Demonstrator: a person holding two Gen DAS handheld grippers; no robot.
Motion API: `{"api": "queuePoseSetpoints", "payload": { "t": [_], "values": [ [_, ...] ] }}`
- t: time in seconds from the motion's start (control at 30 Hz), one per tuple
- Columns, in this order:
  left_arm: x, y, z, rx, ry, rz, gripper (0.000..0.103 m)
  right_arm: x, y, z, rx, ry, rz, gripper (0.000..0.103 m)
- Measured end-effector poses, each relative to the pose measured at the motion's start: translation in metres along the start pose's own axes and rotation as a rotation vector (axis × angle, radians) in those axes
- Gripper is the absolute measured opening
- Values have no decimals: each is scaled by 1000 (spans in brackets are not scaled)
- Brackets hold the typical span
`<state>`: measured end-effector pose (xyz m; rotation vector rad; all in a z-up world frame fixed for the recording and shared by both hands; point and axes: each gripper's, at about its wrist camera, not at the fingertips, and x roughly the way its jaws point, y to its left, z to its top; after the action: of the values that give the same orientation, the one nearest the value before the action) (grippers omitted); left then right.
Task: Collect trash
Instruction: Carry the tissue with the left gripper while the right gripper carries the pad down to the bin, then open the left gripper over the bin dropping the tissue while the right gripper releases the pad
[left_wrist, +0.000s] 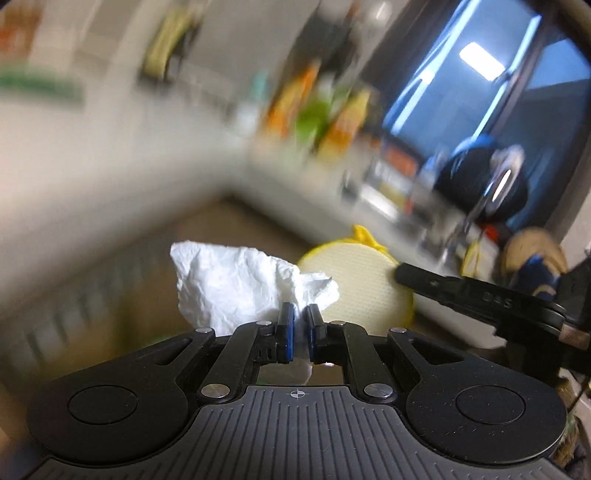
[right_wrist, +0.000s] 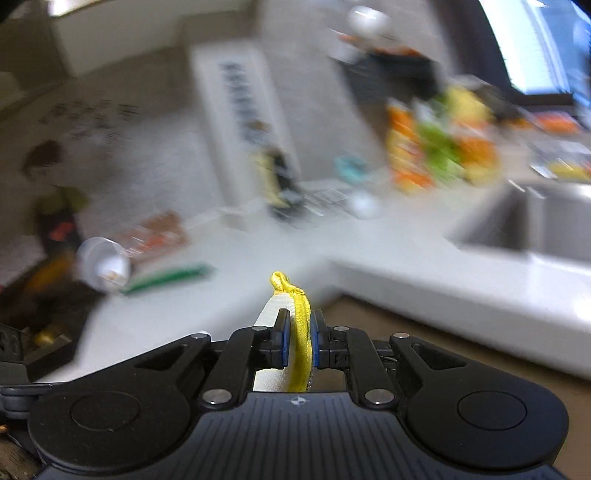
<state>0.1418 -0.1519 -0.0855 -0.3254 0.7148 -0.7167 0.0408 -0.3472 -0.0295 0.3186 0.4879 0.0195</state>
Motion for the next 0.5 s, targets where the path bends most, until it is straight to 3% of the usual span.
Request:
{"api": "queuePoseSetpoints", "payload": {
  "t": [0.2, 0.33, 0.5],
  "values": [
    [114, 38, -59, -122, 297, 70, 11, 18, -81, -76, 190, 129, -119, 11],
    [174, 61, -81, -129, 423, 155, 11, 27, -107, -109, 278, 174, -157, 11],
    [221, 92, -119, -217, 537, 175, 13, 40, -123, -132, 283, 228, -196, 11]
  ]
}}
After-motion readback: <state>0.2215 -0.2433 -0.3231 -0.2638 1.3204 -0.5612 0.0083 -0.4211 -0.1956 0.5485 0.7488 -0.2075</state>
